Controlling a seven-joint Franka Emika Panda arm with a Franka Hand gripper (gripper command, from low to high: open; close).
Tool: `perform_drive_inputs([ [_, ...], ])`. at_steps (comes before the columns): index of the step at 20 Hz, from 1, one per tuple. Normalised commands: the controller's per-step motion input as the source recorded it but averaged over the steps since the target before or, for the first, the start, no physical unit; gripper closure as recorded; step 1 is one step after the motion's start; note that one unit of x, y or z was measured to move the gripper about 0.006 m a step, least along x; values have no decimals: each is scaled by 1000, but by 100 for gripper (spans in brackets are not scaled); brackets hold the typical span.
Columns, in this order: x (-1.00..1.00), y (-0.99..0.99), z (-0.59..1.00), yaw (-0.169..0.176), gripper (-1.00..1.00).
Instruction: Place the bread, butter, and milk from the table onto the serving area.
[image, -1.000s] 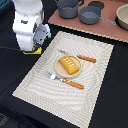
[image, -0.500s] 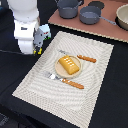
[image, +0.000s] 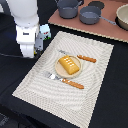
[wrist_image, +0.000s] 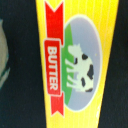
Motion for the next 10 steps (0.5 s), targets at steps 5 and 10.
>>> perform_drive_inputs([
  [5, -303, 0, -136, 55, 100],
  [10, -257, 0, -139, 52, 100],
])
